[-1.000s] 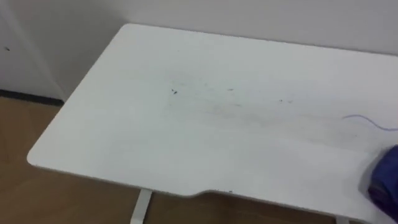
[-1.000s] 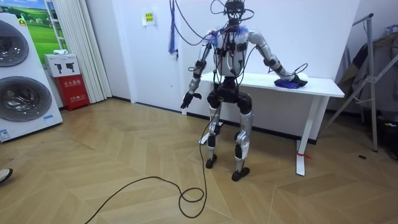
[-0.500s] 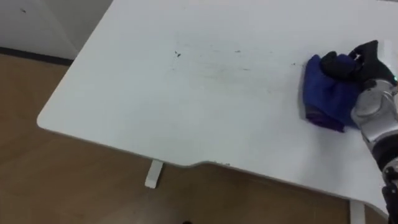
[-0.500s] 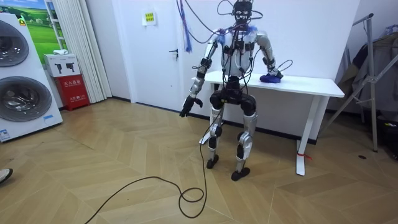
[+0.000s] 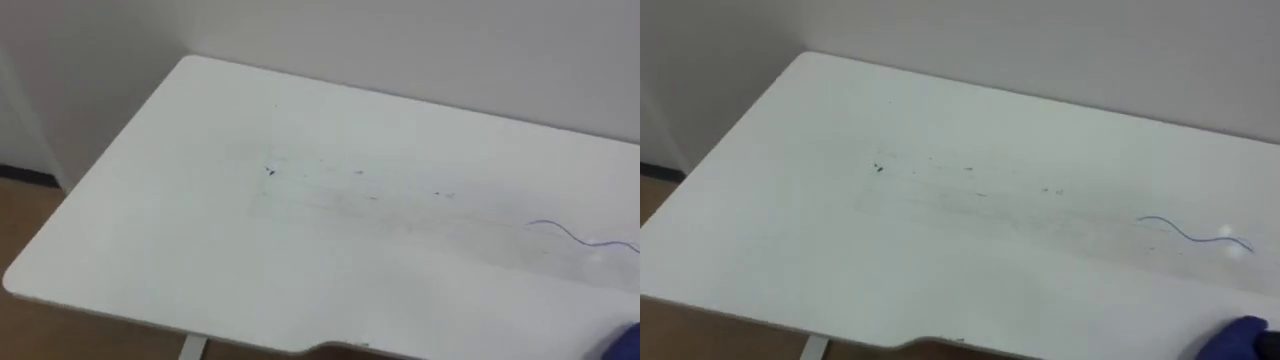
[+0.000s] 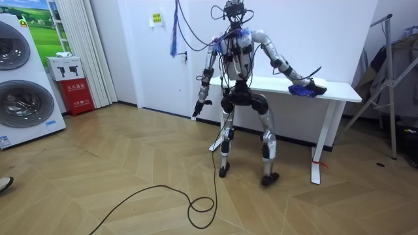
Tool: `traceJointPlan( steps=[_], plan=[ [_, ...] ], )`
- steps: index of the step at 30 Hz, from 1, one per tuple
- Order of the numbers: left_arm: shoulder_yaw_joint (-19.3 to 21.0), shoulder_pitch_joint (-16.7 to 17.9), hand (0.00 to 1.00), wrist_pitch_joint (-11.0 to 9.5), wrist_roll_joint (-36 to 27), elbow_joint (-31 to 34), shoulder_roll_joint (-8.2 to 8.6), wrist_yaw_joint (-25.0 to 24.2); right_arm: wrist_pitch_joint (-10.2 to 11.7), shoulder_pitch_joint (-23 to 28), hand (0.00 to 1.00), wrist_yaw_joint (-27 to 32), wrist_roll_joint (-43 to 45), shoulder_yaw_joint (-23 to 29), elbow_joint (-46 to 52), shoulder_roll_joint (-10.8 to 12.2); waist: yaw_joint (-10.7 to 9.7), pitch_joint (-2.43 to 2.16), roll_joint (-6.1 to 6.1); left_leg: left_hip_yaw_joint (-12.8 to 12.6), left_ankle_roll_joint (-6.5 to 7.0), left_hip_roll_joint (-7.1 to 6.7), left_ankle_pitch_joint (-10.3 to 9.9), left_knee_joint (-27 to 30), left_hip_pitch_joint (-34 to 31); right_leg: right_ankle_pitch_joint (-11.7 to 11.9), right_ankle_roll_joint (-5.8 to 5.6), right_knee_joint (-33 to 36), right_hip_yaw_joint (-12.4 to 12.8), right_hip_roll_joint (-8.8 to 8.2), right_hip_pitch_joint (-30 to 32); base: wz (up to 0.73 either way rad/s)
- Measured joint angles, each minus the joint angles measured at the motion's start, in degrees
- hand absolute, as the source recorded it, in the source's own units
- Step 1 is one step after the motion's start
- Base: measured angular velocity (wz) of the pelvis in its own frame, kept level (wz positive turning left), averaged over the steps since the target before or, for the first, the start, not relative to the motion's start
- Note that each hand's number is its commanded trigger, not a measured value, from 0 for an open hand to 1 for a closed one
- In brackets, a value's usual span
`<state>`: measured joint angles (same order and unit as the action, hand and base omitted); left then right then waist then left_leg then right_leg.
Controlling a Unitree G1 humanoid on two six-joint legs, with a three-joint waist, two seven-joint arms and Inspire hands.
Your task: Wipe table
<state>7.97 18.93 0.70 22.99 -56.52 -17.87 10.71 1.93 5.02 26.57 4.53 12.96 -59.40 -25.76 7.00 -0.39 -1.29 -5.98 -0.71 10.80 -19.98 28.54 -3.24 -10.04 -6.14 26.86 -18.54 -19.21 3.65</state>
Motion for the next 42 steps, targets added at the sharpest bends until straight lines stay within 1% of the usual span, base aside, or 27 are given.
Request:
traceJointPlan(
  steps=[3, 5, 6, 7, 8, 9, 10, 11, 12, 13, 14, 15, 16, 17, 18, 19, 20, 22, 23, 25, 28, 30, 32, 34, 38, 40, 42],
  plan=[
    [-1.62, -2.74, 0.00, -1.05, 0.25, -1.79, -0.56, -0.33, -5.45, -5.98, 1.00, 0.60, 3.26, -6.81, 3.80, 1.32, 5.44, 0.08, -0.13, -0.69, -3.07, 4.16, -1.49, 2.06, 0.02, 4.57, -0.38, -8.85, 0.01, -0.50, 0.52, -0.99],
    [-1.48, -5.80, 0.00, -1.05, 0.33, -5.47, -0.88, -1.06, -7.98, -13.42, 1.00, -1.73, 9.18, -13.74, 7.61, 3.07, 7.94, 0.21, -0.36, 1.51, -5.54, 5.98, -1.96, 2.71, -0.13, 7.25, -0.47, -10.24, -0.50, -0.58, 1.13, -0.96],
    [-1.37, -7.75, 0.00, -0.90, 0.14, -7.40, -1.56, -1.68, -7.66, -20.05, 1.00, -4.69, 13.21, -19.30, 9.32, 4.54, 8.64, 0.49, -0.81, 3.96, -7.47, 6.86, -1.92, 2.41, -0.55, 8.76, -0.37, -10.16, -0.69, -0.63, 1.45, -0.40],
    [-1.44, -10.36, 0.00, -0.92, -0.07, -8.41, -2.56, -2.12, -5.22, -26.55, 1.00, -7.28, 15.93, -22.75, 9.15, 5.43, 9.25, 0.87, -1.92, 5.53, -9.85, 7.96, -0.85, 1.34, -1.44, 9.99, -0.32, -9.90, -0.87, -0.72, 1.12, -0.18],
    [-1.45, -11.37, 0.00, -1.13, 0.00, -8.32, -3.02, -2.25, -3.72, -29.52, 1.00, -8.21, 16.98, -23.65, 8.50, 5.39, 9.90, 1.04, -2.56, 6.10, -11.01, 8.55, -0.21, 0.51, -1.81, 10.21, -0.41, -9.40, -1.05, -0.56, 1.12, 0.07],
    [-1.52, -12.06, 0.00, -1.60, -0.26, -7.73, -3.44, -2.30, -1.94, -35.58, 1.00, -8.79, 17.59, -24.81, 6.18, 5.30, 11.97, 1.25, -2.99, 6.97, -13.18, 10.21, 1.00, -1.14, -2.37, 7.04, -4.26, -7.09, -2.17, 0.79, 1.49, 0.13],
    [-1.49, -11.46, 0.00, -1.39, -1.21, -7.34, -2.05, -2.45, -1.71, -38.93, 1.00, -8.84, 17.54, -25.17, 5.56, 4.05, 13.25, 1.14, -1.50, 9.29, -11.56, 12.79, 3.20, -2.88, -2.60, 3.34, -3.02, -0.76, -4.47, 2.71, 3.34, 0.31],
    [-1.53, -10.48, 0.00, -1.38, -1.22, -6.81, -1.87, -2.82, -1.55, -38.88, 1.00, -8.82, 17.48, -25.20, 5.54, 3.47, 13.21, 1.06, -2.09, 9.42, -9.37, 12.84, 5.68, -4.02, -2.69, 1.30, -2.66, 1.18, -5.27, 2.48, 3.64, 0.87],
    [-1.55, -7.82, 0.00, -0.73, -0.80, -5.49, -1.17, -3.52, -1.51, -36.78, 1.00, -8.81, 17.44, -25.14, 5.50, 1.26, 12.87, 0.99, -2.59, 9.33, -7.97, 12.88, 10.76, -6.18, -2.81, -1.68, -2.10, 2.65, -7.32, 2.45, 2.64, 1.27],
    [-1.31, -4.74, 0.00, 0.11, -0.44, -3.83, -0.50, -4.31, -1.45, -33.36, 1.00, -8.86, 18.43, -24.00, 5.32, -1.06, 11.87, 1.02, -2.65, 7.81, -8.08, 12.81, 14.18, -6.32, -3.69, -3.88, -1.75, 2.71, -10.23, 2.40, 0.33, 1.36],
    [-1.28, -3.33, 0.00, 0.59, 0.18, -3.61, -0.38, -4.74, -1.47, -30.91, 1.00, -8.85, 18.64, -22.70, 5.05, -2.10, 11.20, 1.02, -2.81, 6.45, -8.26, 12.37, 14.82, -6.15, -4.22, -4.72, -1.52, 2.48, -11.64, 2.31, -0.86, 1.38],
    [-0.99, -1.09, 0.00, 1.71, 0.58, -3.62, -0.32, -5.30, -1.77, -26.01, 1.00, -8.98, 18.24, -19.84, 3.77, -3.92, 9.50, 1.31, -3.33, 3.23, -8.31, 10.88, 14.74, -5.60, -5.06, -5.59, -1.47, 1.37, -14.79, 2.32, -3.15, 1.41],
    [0.13, 0.96, 0.00, 2.14, 1.66, -3.61, -0.25, -5.81, -1.40, -20.38, 1.00, -9.38, 15.22, -14.07, 3.42, -4.39, 7.41, 1.26, -3.35, 0.97, -8.47, 8.44, 13.80, -4.45, -6.04, -5.74, -1.41, -0.40, -16.86, 2.35, -4.92, 1.34],
    [0.81, 2.18, 0.00, 2.35, 1.98, -3.61, -0.09, -6.35, -1.00, -18.56, 1.00, -9.25, 14.48, -11.04, 4.16, -4.31, 5.90, 1.17, -3.00, 0.38, -8.34, 7.03, 12.79, -3.64, -6.45, -5.74, -1.42, -1.50, -17.85, 2.43, -5.87, 1.11],
    [1.68, 4.06, 0.00, 2.87, 2.50, -3.58, -0.01, -7.24, -0.26, -16.30, 1.00, -9.44, 13.77, -6.69, 4.27, -4.48, 3.11, 1.28, -2.89, -0.75, -7.90, 4.43, 11.15, -2.69, -6.83, -5.54, -1.67, -3.63, -19.77, 2.80, -7.40, 0.87],
    [3.21, 4.61, 0.00, 3.21, 3.42, -3.32, 0.10, -7.64, -0.06, -14.37, 1.00, -9.85, 13.66, -3.50, 5.22, -4.80, 1.36, 0.62, -2.40, -1.53, -7.00, 2.00, 10.05, -2.75, -7.02, -5.33, -1.79, -4.56, -20.70, 2.82, -7.90, 0.69],
    [3.69, 4.65, 0.00, 3.32, 3.92, -2.91, 0.18, -7.74, -0.17, -14.19, 1.00, -10.01, 13.82, -2.67, 5.63, -4.89, 1.19, 0.42, -1.85, -1.80, -6.59, 1.24, 9.80, -3.13, -6.65, -5.30, -1.83, -4.80, -20.68, 2.86, -7.97, 0.17],
    [3.62, 4.44, 0.00, 2.91, 4.00, -0.55, 0.45, -8.04, -0.90, -15.78, 1.00, -10.42, 14.97, -4.77, 6.25, -5.06, 3.10, 0.78, -0.60, -2.63, -6.58, 0.73, 9.76, -6.93, -1.93, -4.42, -1.63, -5.83, -16.99, 3.41, -8.12, -0.66],
    [2.91, 4.12, 0.00, 2.77, 3.94, -0.44, 0.59, -8.08, -1.28, -16.81, 1.00, -10.53, 16.07, -5.99, 6.29, -5.10, 3.84, 0.78, -0.21, -2.97, -6.60, 0.71, 9.77, -7.74, -0.82, -4.08, -1.62, -6.21, -15.70, 3.57, -8.11, -1.09],
    [2.24, 2.62, 0.00, 2.27, 3.84, -0.11, 2.25, -8.86, -3.47, -21.44, 1.00, -12.56, 20.97, -13.04, 9.69, -5.09, 5.74, 0.60, 0.82, -5.66, -7.47, 0.38, 10.31, -11.92, 2.66, -3.18, -1.33, -5.96, -10.11, 3.85, -5.50, -1.09],
    [1.97, -0.46, 0.00, 2.33, 4.17, 1.90, 3.21, -9.28, -4.38, -26.03, 1.00, -15.51, 28.29, -23.46, 16.85, -2.47, 7.29, 0.59, -0.27, -6.23, -8.41, -0.13, 11.38, -16.36, 4.32, -2.62, -0.79, -4.86, -6.27, 4.26, -2.29, -0.69],
    [1.76, -2.88, 0.00, 2.91, 4.18, 3.84, 4.08, -9.27, -3.48, -28.54, 1.00, -16.36, 30.41, -26.92, 18.26, 0.20, 7.48, 0.96, -1.68, -5.51, -8.41, -0.29, 11.85, -17.01, 3.96, -2.57, -0.77, -4.91, -6.81, 4.23, -2.18, 0.14],
    [0.34, -4.28, 0.00, 2.60, 4.10, 5.25, 4.10, -9.20, -2.01, -29.18, 1.00, -17.10, 30.14, -27.57, 18.16, 1.50, 8.26, 1.66, -3.32, -3.92, -8.42, -0.36, 11.86, -16.98, 3.65, -2.45, -0.97, -5.51, -8.40, 4.23, -3.38, 0.49],
    [-1.17, -4.29, 0.00, 3.47, 4.13, 5.49, 3.84, -9.15, -2.03, -29.18, 1.00, -17.13, 30.19, -27.36, 16.77, 1.37, 8.79, 1.37, -5.01, -0.85, -8.41, -0.87, 11.86, -16.74, 2.21, -2.07, -1.58, -7.80, -10.65, 4.40, -4.92, 0.64],
    [-1.20, -2.01, 0.00, 4.03, 4.08, 5.51, 2.87, -9.13, -1.26, -25.84, 1.00, -14.46, 29.02, -24.16, 12.18, 0.70, 8.83, 1.18, -5.74, 1.63, -8.34, -1.75, 11.84, -16.68, 1.81, -1.64, -2.01, -10.48, -11.85, 4.66, -7.76, 0.43],
    [1.46, -0.22, 0.00, 3.86, 4.14, 5.24, 1.39, -9.10, 1.95, -21.31, 1.00, -11.78, 25.20, -19.36, 10.69, 0.69, 7.94, 1.14, -5.80, 2.82, -8.34, -1.80, 11.84, -16.72, 1.95, -1.34, -2.15, -12.49, -11.91, 5.46, -9.54, 0.30],
    [3.77, 0.48, 0.00, 3.57, 4.19, 4.40, 0.66, -8.79, 3.09, -17.91, 1.00, -9.67, 24.35, -16.44, 10.17, 0.69, 7.22, 1.08, -5.79, 3.43, -8.30, -1.80, 11.82, -16.72, 1.99, -1.26, -2.03, -13.31, -11.96, 5.94, -10.52, 0.27]
  ],
)
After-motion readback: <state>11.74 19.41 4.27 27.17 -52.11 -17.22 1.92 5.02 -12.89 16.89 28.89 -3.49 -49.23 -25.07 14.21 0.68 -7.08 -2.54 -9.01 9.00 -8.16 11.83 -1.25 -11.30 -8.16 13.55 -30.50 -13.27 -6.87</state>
